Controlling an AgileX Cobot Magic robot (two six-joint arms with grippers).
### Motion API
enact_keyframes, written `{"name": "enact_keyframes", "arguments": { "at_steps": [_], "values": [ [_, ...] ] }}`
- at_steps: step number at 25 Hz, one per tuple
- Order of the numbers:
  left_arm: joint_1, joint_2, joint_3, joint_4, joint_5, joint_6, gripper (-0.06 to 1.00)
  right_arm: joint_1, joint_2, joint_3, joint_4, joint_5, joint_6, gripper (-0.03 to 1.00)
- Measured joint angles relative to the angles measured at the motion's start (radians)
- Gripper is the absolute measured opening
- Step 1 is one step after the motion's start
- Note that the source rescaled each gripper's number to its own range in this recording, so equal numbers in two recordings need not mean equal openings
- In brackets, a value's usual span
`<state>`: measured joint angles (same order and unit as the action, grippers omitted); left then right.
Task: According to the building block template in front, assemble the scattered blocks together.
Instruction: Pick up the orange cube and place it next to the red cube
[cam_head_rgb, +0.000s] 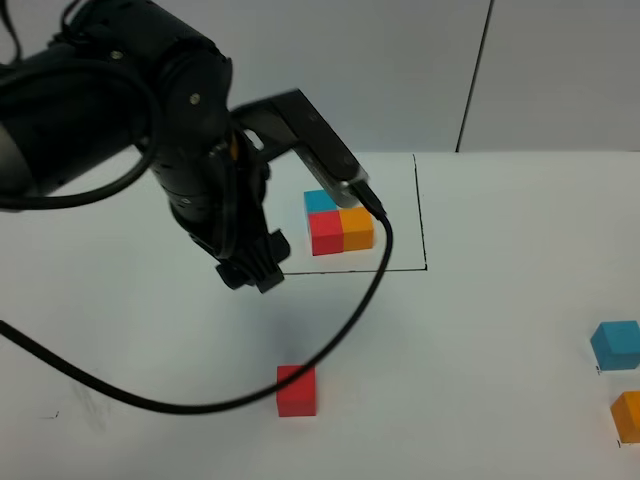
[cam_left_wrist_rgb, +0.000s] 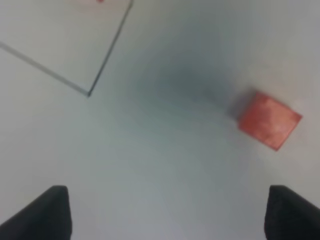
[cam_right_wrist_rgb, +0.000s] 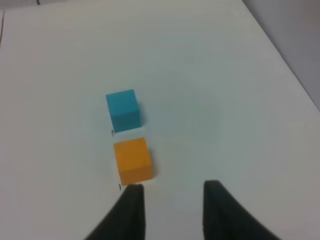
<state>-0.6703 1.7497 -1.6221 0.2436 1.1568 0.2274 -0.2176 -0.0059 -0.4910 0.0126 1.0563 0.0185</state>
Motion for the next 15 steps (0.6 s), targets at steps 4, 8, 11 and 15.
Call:
{"name": "enact_keyframes", "arguments": {
  "at_steps": [4,8,11,15],
  "values": [
    [0.020,-0.093,0.000,0.233,0.036,-0.285,1.00,0.000,0.000,0.000,0.000,0.000,0.000,0.00],
    [0.104,-0.207,0.000,0.331,0.036,-0.459,1.00,0.000,0.000,0.000,0.000,0.000,0.000,0.00],
    [0.193,-0.309,0.000,0.318,0.038,-0.491,0.99,0.000,0.000,0.000,0.000,0.000,0.000,0.00],
    [0.334,-0.449,0.000,0.243,0.039,-0.495,0.99,0.000,0.000,0.000,0.000,0.000,0.000,0.00]
  ]
}}
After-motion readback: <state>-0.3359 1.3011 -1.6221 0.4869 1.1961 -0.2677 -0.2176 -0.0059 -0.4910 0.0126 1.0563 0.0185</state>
